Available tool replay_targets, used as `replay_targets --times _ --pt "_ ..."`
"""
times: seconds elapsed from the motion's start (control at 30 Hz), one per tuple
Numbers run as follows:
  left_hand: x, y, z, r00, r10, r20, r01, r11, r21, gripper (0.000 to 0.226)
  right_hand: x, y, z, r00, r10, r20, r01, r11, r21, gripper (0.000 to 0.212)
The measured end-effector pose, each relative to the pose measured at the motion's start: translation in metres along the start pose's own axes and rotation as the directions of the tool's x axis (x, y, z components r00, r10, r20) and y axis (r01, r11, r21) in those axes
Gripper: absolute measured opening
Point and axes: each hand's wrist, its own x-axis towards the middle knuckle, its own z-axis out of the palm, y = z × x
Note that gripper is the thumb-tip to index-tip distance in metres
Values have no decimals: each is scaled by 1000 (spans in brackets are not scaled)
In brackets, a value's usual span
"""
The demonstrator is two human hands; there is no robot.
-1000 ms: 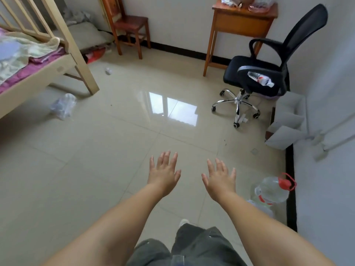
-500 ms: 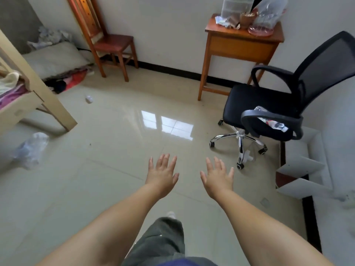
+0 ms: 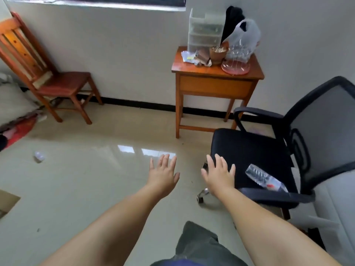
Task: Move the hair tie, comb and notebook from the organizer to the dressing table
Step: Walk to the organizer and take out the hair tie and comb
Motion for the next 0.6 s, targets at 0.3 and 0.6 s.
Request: replay_targets --times 0.3,0.6 --pt "239 -52 -88 997 -30 -67 32 999 33 61 270 -42 -89 995 -65 -72 65 998 -4 57" --pt "510 -121 -176 984 95 -154 -81 992 93 61 505 -88 -156 985 71 -158 -61 996 69 57"
